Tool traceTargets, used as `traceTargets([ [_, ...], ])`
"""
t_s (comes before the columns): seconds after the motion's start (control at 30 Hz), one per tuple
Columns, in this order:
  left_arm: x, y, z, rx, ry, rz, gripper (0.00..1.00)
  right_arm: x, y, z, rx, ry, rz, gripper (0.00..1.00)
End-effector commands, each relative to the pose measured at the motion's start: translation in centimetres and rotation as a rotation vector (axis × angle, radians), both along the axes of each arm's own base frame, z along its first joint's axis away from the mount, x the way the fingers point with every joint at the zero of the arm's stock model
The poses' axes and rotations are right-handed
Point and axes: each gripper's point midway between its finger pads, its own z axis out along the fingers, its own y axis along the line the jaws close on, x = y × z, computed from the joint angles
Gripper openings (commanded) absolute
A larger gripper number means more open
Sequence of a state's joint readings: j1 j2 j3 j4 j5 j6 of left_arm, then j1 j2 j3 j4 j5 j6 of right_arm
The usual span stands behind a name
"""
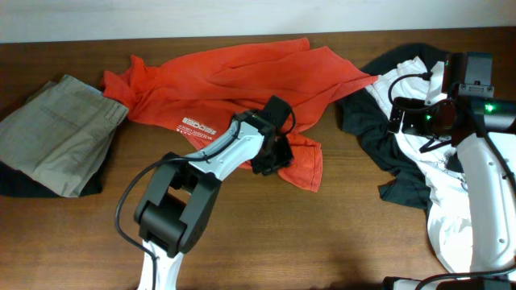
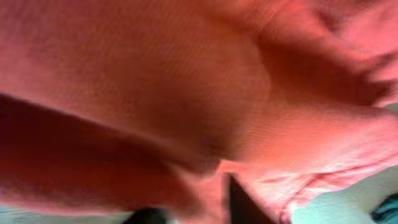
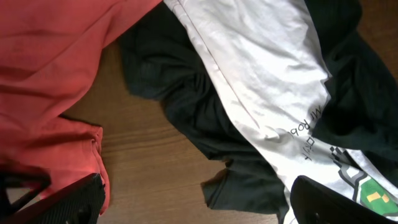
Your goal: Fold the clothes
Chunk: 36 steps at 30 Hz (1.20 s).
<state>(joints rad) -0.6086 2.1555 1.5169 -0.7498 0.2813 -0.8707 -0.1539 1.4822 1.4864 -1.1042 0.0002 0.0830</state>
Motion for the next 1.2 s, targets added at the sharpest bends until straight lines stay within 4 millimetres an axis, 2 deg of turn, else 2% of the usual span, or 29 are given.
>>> traceTargets([
  [0.0,-2.1,4.3,-5.4,0.199,0.091,-0.013,0.05,0.0,-0.4,0.3,-0.007,-0.009,-0.020,0.99],
  [0.03,-1.6,5.5,-4.9,0.208,0.089,-0.055,0.00,0.0,-0.4,0.3,-0.007,-0.008,-0.020,0.99],
  [0.1,-0.5,8.4,-3.5,0.241,0.093,-0.068,0.00,0.0,-0.4,0.3,-0.008,-0.008,-0.020,0.99],
  [0.17,1.1,11.4,-0.9,0.236,0.057,-0.055,0.00,0.0,-0.4,0.3,-0.007,-0.007,-0.020,0.99],
  [0.2,1.9,14.9,1.4,0.310,0.024,-0.009,0.00,-0.1,-0.4,0.3,-0.007,-0.003,-0.020,0.99],
  [0.23,2.3,17.6,3.4,0.361,-0.006,0.019,0.00,-0.2,-0.3,0.2,-0.006,0.000,-0.020,0.99],
  [0.27,2.4,19.6,5.2,0.377,-0.026,0.037,0.00,-0.2,-0.3,0.2,-0.006,0.000,-0.020,1.00],
  [0.3,2.1,21.8,7.4,0.373,-0.039,0.071,0.00,-0.2,-0.4,0.1,-0.006,0.002,-0.020,0.94],
  [0.33,1.2,25.2,10.4,0.374,-0.047,0.137,0.00,0.0,-0.4,-0.3,-0.005,0.014,-0.020,0.85],
  [0.37,0.7,27.4,12.0,0.373,-0.060,0.177,0.00,0.3,-0.4,-0.8,-0.003,0.023,-0.020,0.80],
  [0.4,0.0,29.6,13.4,0.372,-0.069,0.240,0.00,1.3,-0.6,-2.1,0.001,0.044,-0.020,0.54],
  [0.43,-0.4,32.0,14.7,0.372,-0.092,0.305,0.00,2.2,-0.7,-3.3,0.003,0.058,-0.019,0.24],
  [0.47,-0.6,33.2,15.3,0.373,-0.103,0.337,0.00,3.5,-0.8,-5.2,0.015,0.083,-0.015,0.04],
  [0.53,-0.8,33.7,15.3,0.379,-0.103,0.316,0.00,5.4,2.3,-8.1,0.152,0.097,0.163,0.04],
  [0.57,-1.5,34.5,15.3,0.429,-0.080,0.304,0.00,6.0,4.3,-10.7,0.253,0.131,0.263,0.04],
  [0.63,-2.3,35.8,15.4,0.512,-0.056,0.306,0.00,7.2,4.9,-14.8,0.293,0.173,0.294,0.04],
  [0.73,-2.1,35.7,15.4,0.504,-0.063,0.315,0.00,9.3,6.8,-18.1,0.304,0.142,0.413,0.04],
  [0.8,-2.0,35.6,15.4,0.498,-0.066,0.319,0.00,10.8,6.8,-20.6,0.286,0.124,0.421,0.04],
  [0.83,-2.0,35.6,15.4,0.499,-0.066,0.319,0.00,11.4,5.9,-21.4,0.236,0.120,0.405,0.04],
  [0.87,-2.0,35.6,15.4,0.499,-0.066,0.319,0.00,11.7,3.9,-22.2,0.144,0.133,0.365,0.04],
  [0.9,-2.0,35.6,15.4,0.499,-0.065,0.319,0.00,11.8,-1.1,-22.9,-0.045,0.169,0.258,0.04],
  [0.93,-2.1,35.6,15.4,0.499,-0.063,0.318,0.00,11.5,-4.6,-22.9,-0.124,0.185,0.180,0.04],
  [0.97,-2.1,35.6,15.4,0.499,-0.061,0.318,0.00,10.6,-9.7,-22.7,-0.158,0.185,0.023,0.04],
  [1.0,-2.2,35.6,15.4,0.500,-0.058,0.317,0.00,8.7,-15.3,-22.5,-0.126,0.167,-0.180,0.16],
  [1.03,-2.2,35.6,15.4,0.499,-0.057,0.317,0.00,6.9,-19.1,-22.4,-0.097,0.157,-0.328,0.22],
  [1.07,-2.3,35.6,15.4,0.500,-0.054,0.316,0.00,5.3,-21.8,-22.1,-0.031,0.137,-0.442,0.26],
  [1.1,-2.3,35.6,15.4,0.500,-0.051,0.315,0.00,5.3,-22.2,-21.1,0.097,0.081,-0.444,0.38],
  [1.17,-2.1,35.5,15.4,0.495,-0.062,0.318,0.00,9.1,-18.7,-16.5,0.348,-0.103,-0.239,0.55],
])
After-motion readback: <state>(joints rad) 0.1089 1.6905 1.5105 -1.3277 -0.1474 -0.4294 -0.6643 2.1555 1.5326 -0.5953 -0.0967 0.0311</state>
